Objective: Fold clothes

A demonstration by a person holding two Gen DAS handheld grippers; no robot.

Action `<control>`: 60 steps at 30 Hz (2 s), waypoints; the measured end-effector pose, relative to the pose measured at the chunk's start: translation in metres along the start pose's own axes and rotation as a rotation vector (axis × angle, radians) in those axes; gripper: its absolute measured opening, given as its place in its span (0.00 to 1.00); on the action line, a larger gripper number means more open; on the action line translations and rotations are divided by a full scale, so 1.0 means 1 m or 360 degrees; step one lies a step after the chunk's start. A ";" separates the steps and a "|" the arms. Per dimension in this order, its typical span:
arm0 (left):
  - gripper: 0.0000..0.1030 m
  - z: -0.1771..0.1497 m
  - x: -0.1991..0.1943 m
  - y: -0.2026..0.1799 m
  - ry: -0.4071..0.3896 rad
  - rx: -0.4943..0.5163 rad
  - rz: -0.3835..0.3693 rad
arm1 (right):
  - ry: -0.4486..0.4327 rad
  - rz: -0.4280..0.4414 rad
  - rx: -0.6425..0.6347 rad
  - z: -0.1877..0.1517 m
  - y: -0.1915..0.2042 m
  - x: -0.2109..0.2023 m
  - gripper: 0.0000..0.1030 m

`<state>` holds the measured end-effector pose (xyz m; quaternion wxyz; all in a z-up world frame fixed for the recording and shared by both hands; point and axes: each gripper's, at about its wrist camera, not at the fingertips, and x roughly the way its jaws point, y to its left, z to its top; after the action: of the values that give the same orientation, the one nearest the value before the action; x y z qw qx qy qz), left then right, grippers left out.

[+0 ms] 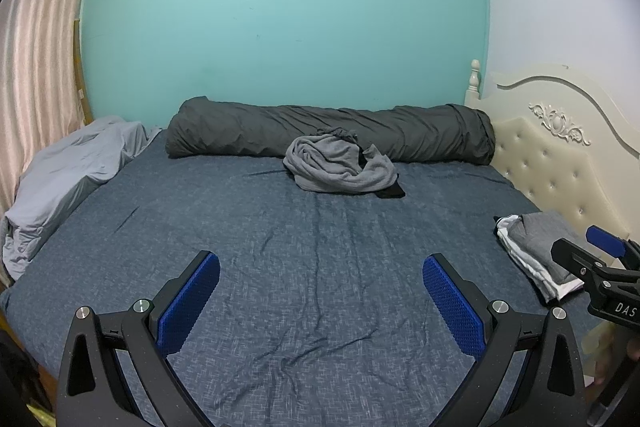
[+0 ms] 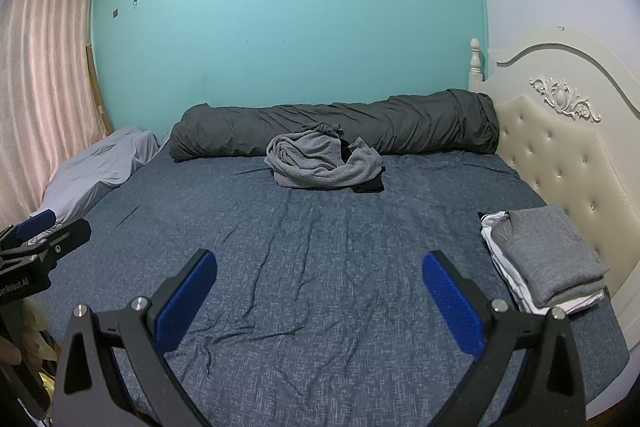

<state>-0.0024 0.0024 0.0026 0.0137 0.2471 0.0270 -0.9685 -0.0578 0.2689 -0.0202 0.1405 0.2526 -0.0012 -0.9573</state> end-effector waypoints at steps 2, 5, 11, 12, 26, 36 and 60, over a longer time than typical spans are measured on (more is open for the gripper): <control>1.00 0.000 -0.001 -0.001 -0.0002 0.0000 0.0001 | -0.0001 -0.0002 0.0001 0.001 0.000 -0.001 1.00; 1.00 -0.002 -0.002 -0.001 -0.0006 0.0003 0.0000 | -0.0002 -0.0001 0.0006 0.000 -0.001 -0.001 1.00; 1.00 -0.002 -0.003 -0.001 -0.0006 0.0004 -0.0004 | -0.0001 0.0001 0.0006 0.000 -0.003 -0.002 1.00; 1.00 -0.002 -0.003 -0.002 -0.0006 0.0004 -0.0005 | 0.0000 0.0001 0.0006 0.000 -0.004 -0.002 1.00; 1.00 0.002 -0.001 -0.004 0.0003 0.0003 0.0000 | 0.0004 0.0000 0.0011 0.002 -0.005 -0.001 1.00; 1.00 -0.001 0.003 -0.001 0.0006 -0.0002 0.0021 | 0.0002 0.0008 0.0011 0.001 -0.006 0.001 1.00; 1.00 -0.004 0.285 0.046 0.0267 -0.0181 0.0021 | 0.0241 0.0171 0.0042 -0.014 -0.049 0.247 1.00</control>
<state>-0.2489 -0.0473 -0.1393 0.0319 0.3262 0.0813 -0.9413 -0.2698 0.2499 -0.1559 0.1879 0.3256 -0.0167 -0.9265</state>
